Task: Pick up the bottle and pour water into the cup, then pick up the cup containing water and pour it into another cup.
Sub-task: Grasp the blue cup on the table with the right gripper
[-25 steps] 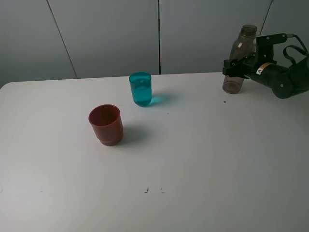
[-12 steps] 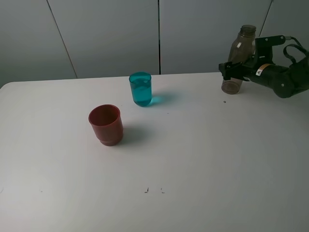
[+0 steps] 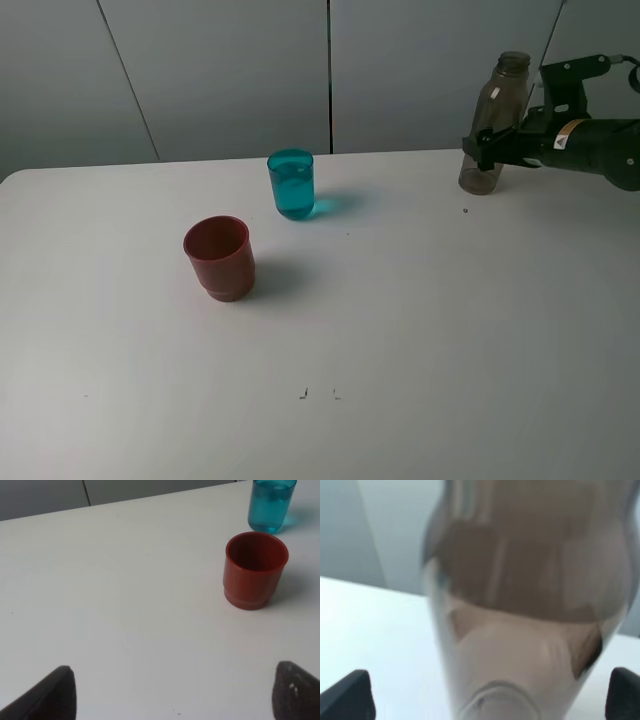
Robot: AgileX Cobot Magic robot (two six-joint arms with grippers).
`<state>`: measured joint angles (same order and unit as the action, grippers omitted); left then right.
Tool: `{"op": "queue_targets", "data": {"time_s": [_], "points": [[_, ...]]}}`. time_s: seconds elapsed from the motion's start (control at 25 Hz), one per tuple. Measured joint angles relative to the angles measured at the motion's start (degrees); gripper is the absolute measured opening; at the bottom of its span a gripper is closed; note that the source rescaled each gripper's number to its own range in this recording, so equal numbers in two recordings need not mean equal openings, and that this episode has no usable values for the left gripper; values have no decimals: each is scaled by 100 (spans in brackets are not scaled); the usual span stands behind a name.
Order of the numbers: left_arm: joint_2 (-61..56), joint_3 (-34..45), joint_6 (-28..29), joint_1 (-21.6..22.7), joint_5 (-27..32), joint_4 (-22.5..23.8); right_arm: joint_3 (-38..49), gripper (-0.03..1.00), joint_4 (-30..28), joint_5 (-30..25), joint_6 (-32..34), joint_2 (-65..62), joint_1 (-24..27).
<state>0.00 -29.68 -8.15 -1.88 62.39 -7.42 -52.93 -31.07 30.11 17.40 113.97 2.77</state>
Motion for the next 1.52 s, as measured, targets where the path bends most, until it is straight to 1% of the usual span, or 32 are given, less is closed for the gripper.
{"op": "queue_targets", "data": {"time_s": [0.16,0.24,0.36,0.52,0.64,0.8,0.92,1.12,1.32,1.52], "points": [[0,0,0,0,0,0,583,100,-329,-64,254,-435,-36],[0,0,0,0,0,0,879,100,-600,-108,427,-662,-102],[0,0,0,0,0,0,1265,100,-1134,-193,686,-1007,-216],[0,0,0,0,0,0,1561,100,-1962,-202,1273,-1254,-423],[0,0,0,0,0,0,1670,100,-2253,-202,1614,-1263,-675],[0,0,0,0,0,0,1679,100,-2286,-69,1667,-1263,-1080],[0,0,0,0,0,0,1679,100,-2289,80,1594,-1263,-1262],[0,0,0,0,0,0,1679,100,-2194,404,1526,-1044,-1297],[0,0,0,0,0,0,1650,100,-1875,949,1133,-663,-1308],[0,0,0,0,0,0,1253,100,-1596,1099,812,-226,-1448]]}}
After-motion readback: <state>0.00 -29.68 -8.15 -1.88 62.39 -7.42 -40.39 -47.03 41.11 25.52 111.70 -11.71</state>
